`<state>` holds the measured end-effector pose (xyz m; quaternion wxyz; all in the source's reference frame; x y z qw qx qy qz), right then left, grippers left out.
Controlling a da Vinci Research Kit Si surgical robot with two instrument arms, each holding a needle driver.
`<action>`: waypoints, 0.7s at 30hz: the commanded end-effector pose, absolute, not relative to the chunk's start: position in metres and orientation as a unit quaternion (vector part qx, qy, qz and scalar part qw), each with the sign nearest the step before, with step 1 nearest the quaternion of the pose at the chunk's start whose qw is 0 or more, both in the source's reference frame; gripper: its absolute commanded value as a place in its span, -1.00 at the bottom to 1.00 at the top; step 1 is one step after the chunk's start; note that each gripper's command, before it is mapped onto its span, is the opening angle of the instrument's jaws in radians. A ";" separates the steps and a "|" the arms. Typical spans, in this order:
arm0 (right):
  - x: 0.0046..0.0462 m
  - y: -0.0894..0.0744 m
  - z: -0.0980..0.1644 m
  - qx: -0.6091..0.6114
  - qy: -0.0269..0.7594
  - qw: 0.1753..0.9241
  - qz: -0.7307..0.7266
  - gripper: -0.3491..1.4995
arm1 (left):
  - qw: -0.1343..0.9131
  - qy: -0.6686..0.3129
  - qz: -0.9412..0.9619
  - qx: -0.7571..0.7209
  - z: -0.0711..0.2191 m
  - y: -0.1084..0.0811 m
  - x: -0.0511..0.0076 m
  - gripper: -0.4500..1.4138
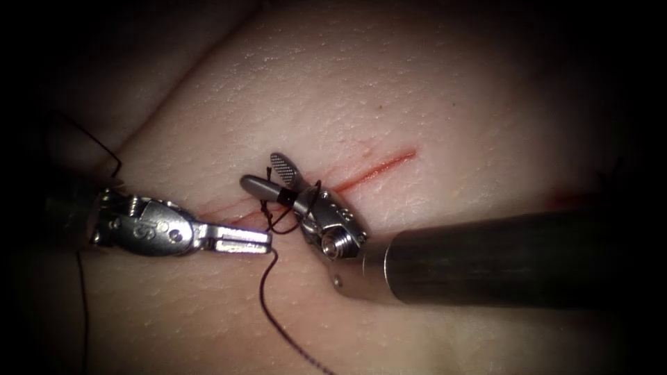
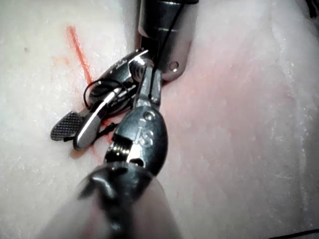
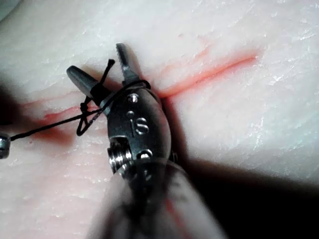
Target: Wound Closure
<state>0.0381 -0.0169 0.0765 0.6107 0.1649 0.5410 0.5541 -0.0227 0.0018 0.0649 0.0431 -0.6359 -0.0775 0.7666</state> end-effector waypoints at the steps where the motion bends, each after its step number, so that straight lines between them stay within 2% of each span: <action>1: 0.0390 -0.018 0.077 0.167 0.541 0.611 0.554 0.46 | 0.043 -0.079 0.766 -0.636 0.065 0.001 -0.0231 -1.00; 4: 0.0390 -0.018 0.077 0.167 0.541 0.611 0.553 0.29 | 0.042 -0.080 0.766 -0.637 0.065 0.001 -0.0230 -1.00; 5: 0.0390 -0.018 0.077 0.167 0.541 0.611 0.553 0.18 | 0.042 -0.080 0.766 -0.637 0.065 0.001 -0.0229 -1.00; 6: 0.0390 -0.018 0.077 0.167 0.541 0.611 0.553 0.18 | 0.042 -0.080 0.766 -0.637 0.065 0.001 -0.0229 -1.00; 7: 0.0390 -0.018 0.077 0.168 0.541 0.610 0.554 -0.13 | 0.042 -0.080 0.766 -0.637 0.065 0.001 -0.0229 -1.00; 8: 0.0390 -0.018 0.076 0.168 0.541 0.610 0.554 -0.27 | 0.042 -0.080 0.766 -0.637 0.065 0.001 -0.0229 -1.00; 9: 0.0390 -0.018 0.076 0.168 0.541 0.610 0.554 -0.27 | 0.042 -0.080 0.766 -0.637 0.065 0.001 -0.0229 -1.00; 11: 0.0390 -0.018 0.076 0.169 0.540 0.610 0.555 -0.80 | 0.042 -0.080 0.766 -0.637 0.065 0.001 -0.0229 -1.00; 12: 0.0391 -0.018 0.076 0.171 0.539 0.609 0.557 -0.94 | 0.042 -0.079 0.766 -0.637 0.065 0.001 -0.0229 -1.00; 14: 0.0391 -0.018 0.076 0.169 0.539 0.610 0.555 -1.00 | 0.041 -0.079 0.766 -0.636 0.065 0.001 -0.0229 -1.00; 21: 0.0390 -0.017 0.076 0.158 0.545 0.620 0.542 -1.00 | 0.037 -0.077 0.767 -0.636 0.066 0.000 -0.0230 -1.00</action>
